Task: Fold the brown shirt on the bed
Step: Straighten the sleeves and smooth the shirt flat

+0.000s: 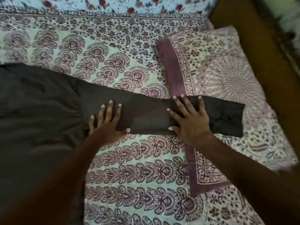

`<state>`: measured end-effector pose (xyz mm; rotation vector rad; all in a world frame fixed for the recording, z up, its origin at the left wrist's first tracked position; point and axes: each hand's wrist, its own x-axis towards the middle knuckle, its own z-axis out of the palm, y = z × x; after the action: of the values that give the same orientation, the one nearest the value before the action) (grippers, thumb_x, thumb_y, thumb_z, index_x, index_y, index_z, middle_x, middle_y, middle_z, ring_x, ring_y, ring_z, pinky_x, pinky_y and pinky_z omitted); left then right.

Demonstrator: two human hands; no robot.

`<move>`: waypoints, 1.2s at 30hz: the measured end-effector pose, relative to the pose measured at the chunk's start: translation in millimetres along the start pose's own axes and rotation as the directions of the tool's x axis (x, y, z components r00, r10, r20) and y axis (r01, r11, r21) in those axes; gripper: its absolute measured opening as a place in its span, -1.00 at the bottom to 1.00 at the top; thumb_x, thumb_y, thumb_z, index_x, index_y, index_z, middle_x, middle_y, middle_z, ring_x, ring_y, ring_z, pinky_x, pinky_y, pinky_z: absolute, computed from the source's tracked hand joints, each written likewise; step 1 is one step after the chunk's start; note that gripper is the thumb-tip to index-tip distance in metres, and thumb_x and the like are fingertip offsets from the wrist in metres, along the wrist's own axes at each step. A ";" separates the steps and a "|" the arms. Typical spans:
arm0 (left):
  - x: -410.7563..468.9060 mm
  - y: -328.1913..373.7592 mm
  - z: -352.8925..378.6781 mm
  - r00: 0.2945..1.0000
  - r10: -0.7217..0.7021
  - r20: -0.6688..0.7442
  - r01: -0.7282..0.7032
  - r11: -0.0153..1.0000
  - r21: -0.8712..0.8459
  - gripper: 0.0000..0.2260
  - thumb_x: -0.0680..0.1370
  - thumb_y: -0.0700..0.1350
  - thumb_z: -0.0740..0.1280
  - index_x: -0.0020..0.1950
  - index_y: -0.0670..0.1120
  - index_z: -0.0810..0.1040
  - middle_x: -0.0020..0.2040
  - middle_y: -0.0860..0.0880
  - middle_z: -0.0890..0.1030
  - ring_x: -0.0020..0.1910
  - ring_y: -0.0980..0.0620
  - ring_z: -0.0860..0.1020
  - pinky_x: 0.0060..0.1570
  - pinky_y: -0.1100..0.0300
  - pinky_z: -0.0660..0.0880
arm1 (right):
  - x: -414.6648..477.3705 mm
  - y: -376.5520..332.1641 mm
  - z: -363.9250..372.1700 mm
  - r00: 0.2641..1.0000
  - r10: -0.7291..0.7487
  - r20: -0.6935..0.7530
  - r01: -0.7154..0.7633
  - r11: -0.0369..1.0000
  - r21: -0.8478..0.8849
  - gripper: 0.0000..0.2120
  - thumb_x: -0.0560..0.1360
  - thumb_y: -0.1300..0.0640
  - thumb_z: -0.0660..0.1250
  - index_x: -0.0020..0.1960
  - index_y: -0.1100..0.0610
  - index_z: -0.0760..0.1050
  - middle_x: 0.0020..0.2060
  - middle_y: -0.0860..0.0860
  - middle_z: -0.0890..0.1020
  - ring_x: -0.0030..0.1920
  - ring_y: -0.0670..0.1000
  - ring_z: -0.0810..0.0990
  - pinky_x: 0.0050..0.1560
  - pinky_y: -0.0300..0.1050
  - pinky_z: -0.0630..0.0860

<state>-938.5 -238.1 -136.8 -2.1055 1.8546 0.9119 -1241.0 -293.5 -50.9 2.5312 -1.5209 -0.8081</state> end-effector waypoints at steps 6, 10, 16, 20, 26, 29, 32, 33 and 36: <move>0.5 -1.4 2.9 0.998 -0.007 -0.061 0.007 1.000 0.005 -0.11 0.48 0.55 0.10 0.57 0.33 -0.40 0.58 0.16 -0.50 0.64 -0.06 -0.36 0.56 -0.29 -0.15 | -46.1 42.7 17.1 0.960 0.145 -0.241 -0.110 0.982 0.153 -0.35 0.59 -0.46 0.01 0.63 -0.31 0.09 0.67 0.02 0.12 0.67 0.15 0.07 0.55 0.38 0.06; 1.4 -2.7 -3.0 1.000 -0.010 0.026 0.011 1.000 -0.017 -0.12 0.50 0.50 0.16 0.58 0.33 -0.37 0.58 0.16 -0.51 0.63 -0.05 -0.38 0.56 -0.29 -0.17 | -42.8 26.8 6.6 0.928 0.296 -0.227 -0.241 0.940 0.239 -0.30 0.59 -0.47 -0.03 0.65 -0.24 0.07 0.67 0.14 0.09 0.67 0.23 -0.02 0.53 0.48 -0.05; -51.6 -35.3 -3.7 0.885 0.026 -0.465 -0.049 0.998 -0.037 -0.44 0.65 0.13 0.14 0.65 0.07 0.18 0.69 -0.02 0.08 0.66 -0.13 0.08 0.54 -0.25 0.10 | 3.7 -80.3 -21.2 0.962 0.059 -0.266 0.035 0.941 0.336 -0.21 0.62 -0.38 -0.05 0.68 0.10 0.08 0.65 0.21 0.13 0.66 0.24 0.04 0.57 0.36 0.05; -124.4 -80.8 53.4 0.844 -0.181 -0.505 0.202 0.979 -0.013 -0.40 0.66 0.18 0.07 0.67 -0.01 0.16 0.70 -0.11 0.02 0.67 -0.16 0.03 0.55 -0.29 0.07 | 44.4 -179.3 -38.8 0.922 -0.170 -0.347 0.297 0.887 0.353 -0.26 0.65 -0.25 0.11 0.68 0.12 0.04 0.67 0.15 0.08 0.67 0.19 0.03 0.57 0.26 0.13; -218.7 -102.4 139.1 0.899 0.028 -0.437 0.011 0.996 0.086 -0.24 0.57 0.26 0.27 0.68 -0.02 0.14 0.70 -0.05 0.08 0.66 -0.18 0.12 0.51 -0.22 0.17 | 93.5 -301.1 -75.7 0.849 -0.402 -0.343 0.499 0.823 0.271 -0.24 0.64 -0.32 0.06 0.70 0.01 -0.06 0.69 0.07 -0.07 0.68 0.14 -0.09 0.61 0.27 -0.02; -234.4 -108.8 144.5 0.887 0.119 -0.446 -0.101 0.993 0.066 -0.44 0.62 0.14 0.20 0.60 -0.01 0.34 0.66 -0.01 0.22 0.62 -0.14 0.24 0.46 -0.19 0.30 | 97.1 -322.0 -66.7 0.872 -0.426 -0.241 0.481 0.839 0.254 -0.21 0.60 -0.43 -0.02 0.69 -0.11 -0.14 0.69 0.00 -0.17 0.68 0.12 -0.20 0.61 0.34 -0.10; -225.1 -128.1 116.7 0.833 0.000 -0.553 -0.048 0.996 -0.073 -0.64 0.59 -0.04 0.22 0.35 -0.05 0.57 0.53 -0.06 0.44 0.46 -0.13 0.42 0.26 -0.14 0.50 | 72.2 -313.2 -49.6 0.881 -0.384 -0.277 0.451 0.859 0.243 -0.15 0.52 -0.54 -0.01 0.68 -0.19 -0.09 0.69 -0.02 -0.12 0.68 0.17 -0.14 0.59 0.38 -0.11; -218.4 -134.9 106.1 0.833 -0.057 -0.550 0.001 0.995 -0.102 -0.63 0.58 -0.03 0.23 0.36 -0.06 0.56 0.53 -0.08 0.43 0.47 -0.14 0.41 0.28 -0.12 0.46 | 57.0 -305.4 -43.1 0.875 -0.396 -0.280 0.461 0.858 0.227 -0.13 0.51 -0.55 0.01 0.68 -0.18 -0.07 0.69 -0.02 -0.10 0.68 0.18 -0.13 0.59 0.39 -0.10; -211.2 -159.7 91.8 0.885 -0.082 -0.458 0.060 0.996 -0.063 -0.47 0.62 0.14 0.22 0.56 -0.03 0.39 0.66 -0.10 0.21 0.62 -0.15 0.22 0.46 -0.14 0.29 | 7.9 -285.2 -27.2 0.861 -0.445 -0.245 0.494 0.847 0.195 -0.13 0.50 -0.56 0.03 0.68 -0.17 -0.03 0.69 -0.01 -0.09 0.68 0.18 -0.13 0.58 0.39 -0.04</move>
<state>-822.1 16.9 -131.8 -2.5746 1.9515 0.4629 -997.3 -161.7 -124.3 3.1283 -1.0006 -0.3988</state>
